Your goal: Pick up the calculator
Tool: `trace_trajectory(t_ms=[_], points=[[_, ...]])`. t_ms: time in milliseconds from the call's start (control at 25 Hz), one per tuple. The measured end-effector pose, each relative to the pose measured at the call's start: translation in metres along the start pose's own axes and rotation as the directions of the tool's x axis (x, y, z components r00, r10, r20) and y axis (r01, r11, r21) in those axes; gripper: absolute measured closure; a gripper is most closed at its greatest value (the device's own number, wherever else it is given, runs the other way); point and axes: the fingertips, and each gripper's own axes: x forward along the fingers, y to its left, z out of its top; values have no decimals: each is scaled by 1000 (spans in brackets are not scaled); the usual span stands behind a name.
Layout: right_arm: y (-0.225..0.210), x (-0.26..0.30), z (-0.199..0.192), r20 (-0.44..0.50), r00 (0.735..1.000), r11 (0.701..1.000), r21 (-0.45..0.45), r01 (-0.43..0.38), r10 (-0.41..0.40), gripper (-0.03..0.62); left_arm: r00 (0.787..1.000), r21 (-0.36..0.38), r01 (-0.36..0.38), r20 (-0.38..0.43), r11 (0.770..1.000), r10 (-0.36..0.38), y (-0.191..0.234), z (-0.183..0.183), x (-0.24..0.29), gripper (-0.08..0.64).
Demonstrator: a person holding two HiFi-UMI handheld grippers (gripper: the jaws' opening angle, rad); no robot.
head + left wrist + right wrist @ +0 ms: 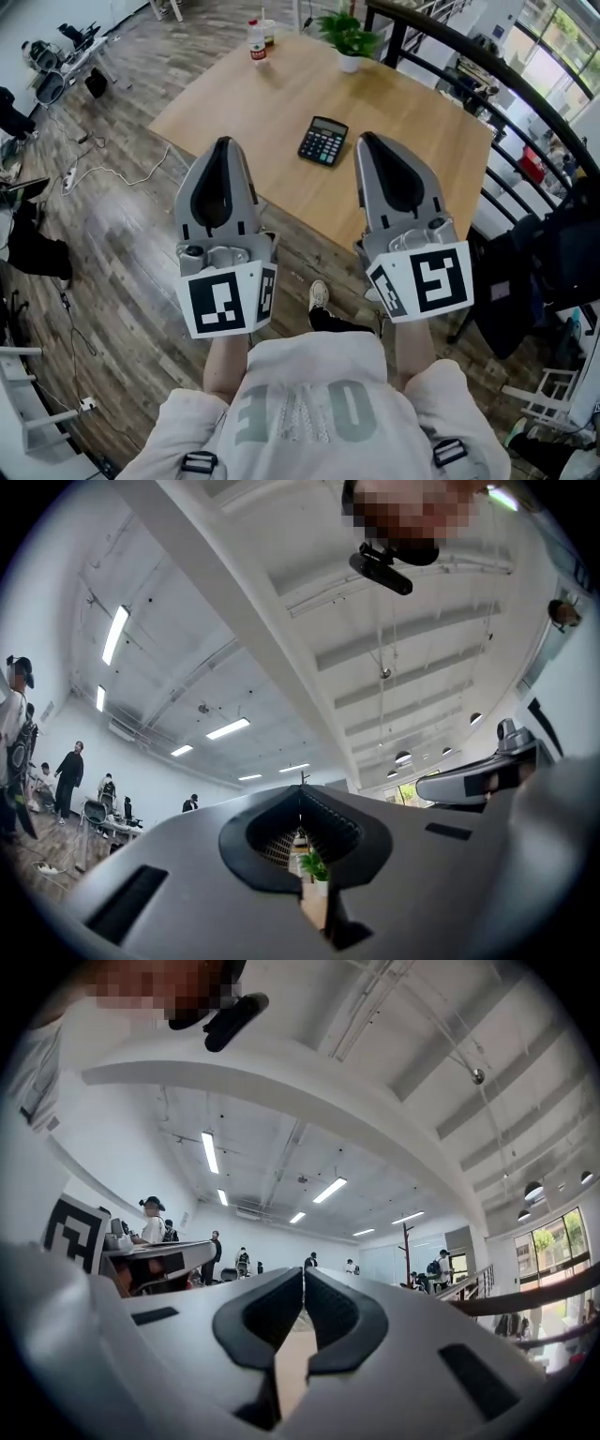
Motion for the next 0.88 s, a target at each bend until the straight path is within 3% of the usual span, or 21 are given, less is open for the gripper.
trace_trajectory(t_ms=[320, 880], points=[[-63, 99, 13, 29, 999, 996, -80, -34, 37, 571, 1000, -3, -18, 17, 1000, 18, 14, -26, 102, 552], [-107, 172, -71, -88, 995, 999, -3, -53, 52, 571, 997, -42, -13, -80, 999, 10, 18, -105, 177, 551]])
